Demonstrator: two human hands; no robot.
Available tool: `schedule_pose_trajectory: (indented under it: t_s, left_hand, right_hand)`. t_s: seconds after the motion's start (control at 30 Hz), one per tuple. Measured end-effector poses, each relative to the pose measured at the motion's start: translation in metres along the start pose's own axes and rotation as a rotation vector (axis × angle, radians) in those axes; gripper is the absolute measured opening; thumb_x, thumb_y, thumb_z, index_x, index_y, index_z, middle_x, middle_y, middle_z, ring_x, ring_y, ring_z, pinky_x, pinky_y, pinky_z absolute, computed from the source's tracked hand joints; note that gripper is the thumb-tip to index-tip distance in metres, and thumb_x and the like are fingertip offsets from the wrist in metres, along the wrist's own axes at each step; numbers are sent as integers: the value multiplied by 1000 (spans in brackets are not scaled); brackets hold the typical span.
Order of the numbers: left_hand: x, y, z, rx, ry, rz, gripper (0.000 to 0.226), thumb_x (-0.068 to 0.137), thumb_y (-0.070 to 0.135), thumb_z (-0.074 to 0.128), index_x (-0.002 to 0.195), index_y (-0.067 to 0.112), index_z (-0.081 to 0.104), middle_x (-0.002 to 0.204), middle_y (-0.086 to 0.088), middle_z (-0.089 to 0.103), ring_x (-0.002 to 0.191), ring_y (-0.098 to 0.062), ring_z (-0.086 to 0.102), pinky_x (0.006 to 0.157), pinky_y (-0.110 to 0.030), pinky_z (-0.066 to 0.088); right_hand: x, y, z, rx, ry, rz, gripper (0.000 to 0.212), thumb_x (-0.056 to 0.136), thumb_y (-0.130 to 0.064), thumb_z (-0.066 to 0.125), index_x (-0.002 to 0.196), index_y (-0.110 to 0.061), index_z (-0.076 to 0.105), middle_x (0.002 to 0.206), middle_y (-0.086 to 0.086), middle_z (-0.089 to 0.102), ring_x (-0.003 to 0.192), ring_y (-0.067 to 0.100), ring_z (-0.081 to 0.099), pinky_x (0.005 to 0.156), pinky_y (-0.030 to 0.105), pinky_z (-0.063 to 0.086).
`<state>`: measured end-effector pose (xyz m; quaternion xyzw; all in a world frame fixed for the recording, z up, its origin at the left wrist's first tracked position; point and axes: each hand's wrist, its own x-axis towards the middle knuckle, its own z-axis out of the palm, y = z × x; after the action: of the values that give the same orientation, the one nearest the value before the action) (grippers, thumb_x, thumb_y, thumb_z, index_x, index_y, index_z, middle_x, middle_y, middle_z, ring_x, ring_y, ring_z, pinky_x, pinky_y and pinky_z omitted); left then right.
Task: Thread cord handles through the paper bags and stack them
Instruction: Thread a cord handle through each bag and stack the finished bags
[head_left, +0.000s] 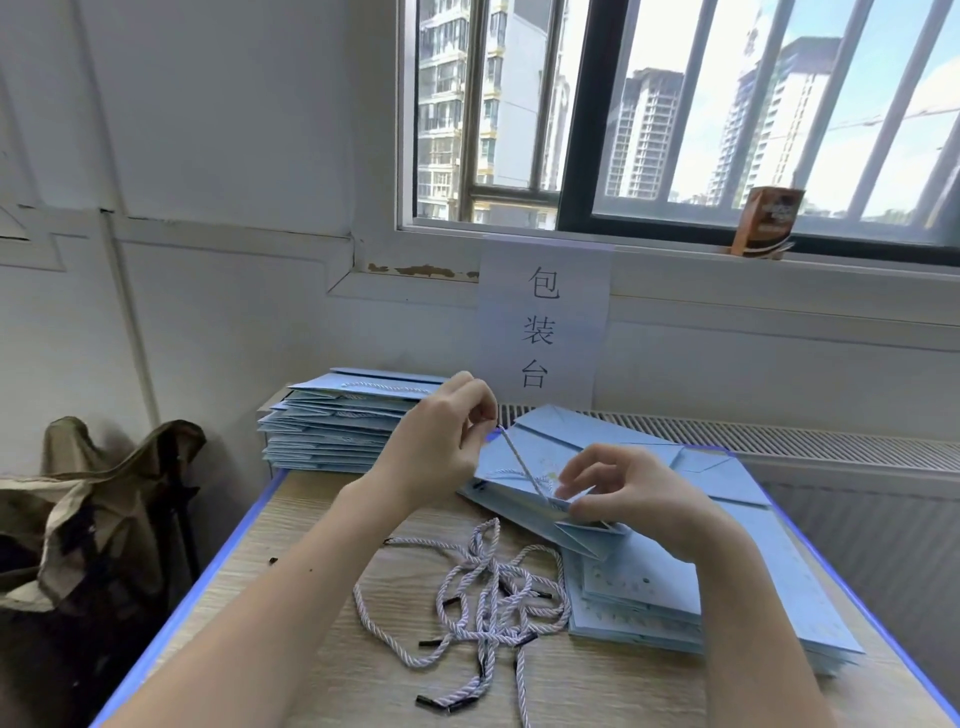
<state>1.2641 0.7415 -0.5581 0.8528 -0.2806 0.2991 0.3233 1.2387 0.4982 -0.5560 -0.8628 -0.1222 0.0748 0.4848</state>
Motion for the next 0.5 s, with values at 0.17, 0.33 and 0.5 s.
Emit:
schedule_pose_trajectory:
  t_s: [0.17, 0.33, 0.5]
  left_hand:
    - [-5, 7, 0, 117, -313, -57, 7, 90, 16, 59, 88, 23, 58, 75, 14, 55, 68, -5, 52, 66, -30, 49]
    - [-7, 6, -1, 321, -416, -178, 9, 88, 20, 57, 91, 24, 64, 81, 11, 59, 78, -12, 52, 70, -28, 41]
    - [-5, 1, 1, 379, -333, -299, 11, 88, 21, 60, 93, 23, 70, 89, 11, 60, 89, -15, 56, 73, -28, 38]
  right_hand:
    - [0, 0, 1, 0, 30, -31, 24, 72, -6, 79, 93, -18, 73, 92, -1, 77, 92, 29, 71, 90, 50, 55]
    - [0, 0, 0, 97, 131, -92, 18, 70, -3, 80, 81, -16, 73, 87, 6, 76, 78, 21, 68, 80, 40, 55]
    - [0, -3, 0, 121, 207, -146, 19, 76, 8, 73, 82, -11, 72, 83, 10, 74, 71, 15, 64, 71, 26, 52]
